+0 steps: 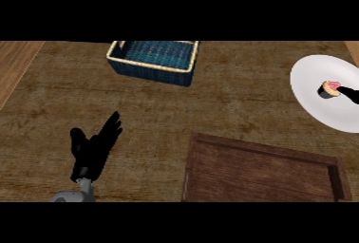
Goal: Pick the cupcake from the tray and place it in the plate
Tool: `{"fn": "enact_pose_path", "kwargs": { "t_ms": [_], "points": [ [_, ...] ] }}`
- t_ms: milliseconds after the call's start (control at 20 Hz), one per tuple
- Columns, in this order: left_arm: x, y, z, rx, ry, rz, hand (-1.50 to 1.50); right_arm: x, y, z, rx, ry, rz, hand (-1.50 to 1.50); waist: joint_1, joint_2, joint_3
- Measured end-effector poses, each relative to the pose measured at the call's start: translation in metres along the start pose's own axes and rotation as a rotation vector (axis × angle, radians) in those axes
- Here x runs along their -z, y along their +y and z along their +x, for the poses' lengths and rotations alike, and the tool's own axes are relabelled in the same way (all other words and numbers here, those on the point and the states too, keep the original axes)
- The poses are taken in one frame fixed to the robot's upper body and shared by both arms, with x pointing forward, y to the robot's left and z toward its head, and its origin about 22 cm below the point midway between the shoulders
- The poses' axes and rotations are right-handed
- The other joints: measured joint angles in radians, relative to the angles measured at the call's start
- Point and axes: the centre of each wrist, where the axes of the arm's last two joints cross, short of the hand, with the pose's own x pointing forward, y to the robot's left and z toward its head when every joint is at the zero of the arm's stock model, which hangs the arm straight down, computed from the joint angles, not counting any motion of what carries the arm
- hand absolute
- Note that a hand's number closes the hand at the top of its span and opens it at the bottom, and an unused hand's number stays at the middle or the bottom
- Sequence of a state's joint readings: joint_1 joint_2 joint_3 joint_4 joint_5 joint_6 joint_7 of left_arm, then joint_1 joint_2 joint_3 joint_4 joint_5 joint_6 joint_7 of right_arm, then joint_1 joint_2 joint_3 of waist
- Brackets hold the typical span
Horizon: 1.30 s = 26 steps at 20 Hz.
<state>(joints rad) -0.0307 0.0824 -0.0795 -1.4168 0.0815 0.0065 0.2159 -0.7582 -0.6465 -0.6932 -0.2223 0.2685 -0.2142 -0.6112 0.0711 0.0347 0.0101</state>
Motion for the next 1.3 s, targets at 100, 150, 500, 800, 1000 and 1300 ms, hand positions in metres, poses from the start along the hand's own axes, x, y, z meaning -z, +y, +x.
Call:
{"fn": "enact_pose_path", "kwargs": {
  "t_ms": [100,150,500,800,1000,1300],
  "points": [
    [-0.001,0.004,-0.001,-0.006,0.004,0.009,0.0,-0.002,-0.011,-0.006,0.051,0.012,0.001,-1.5,-0.006,-0.003,-0.001],
    [-0.002,0.006,-0.002,-0.006,0.003,0.013,0.0,-0.003,-0.02,-0.009,0.072,0.016,0.011,-1.5,-0.009,-0.004,-0.001],
    [-0.003,0.006,-0.003,-0.015,0.007,0.025,0.0,-0.017,-0.066,-0.031,0.181,0.025,0.144,-1.5,-0.026,-0.012,-0.002],
    [-0.01,0.004,-0.009,-0.012,0.014,0.036,0.0,-0.035,-0.106,-0.048,0.179,0.014,0.25,-1.5,-0.034,-0.016,-0.003],
    [-0.01,0.005,-0.009,-0.015,0.021,0.041,0.0,-0.052,-0.116,-0.063,0.121,0.017,0.291,-1.5,-0.038,-0.019,-0.004],
    [-0.006,0.01,-0.006,-0.018,0.024,0.043,0.0,-0.072,-0.13,-0.078,0.05,0.044,0.316,-1.5,-0.047,-0.023,-0.005]
  ]
}}
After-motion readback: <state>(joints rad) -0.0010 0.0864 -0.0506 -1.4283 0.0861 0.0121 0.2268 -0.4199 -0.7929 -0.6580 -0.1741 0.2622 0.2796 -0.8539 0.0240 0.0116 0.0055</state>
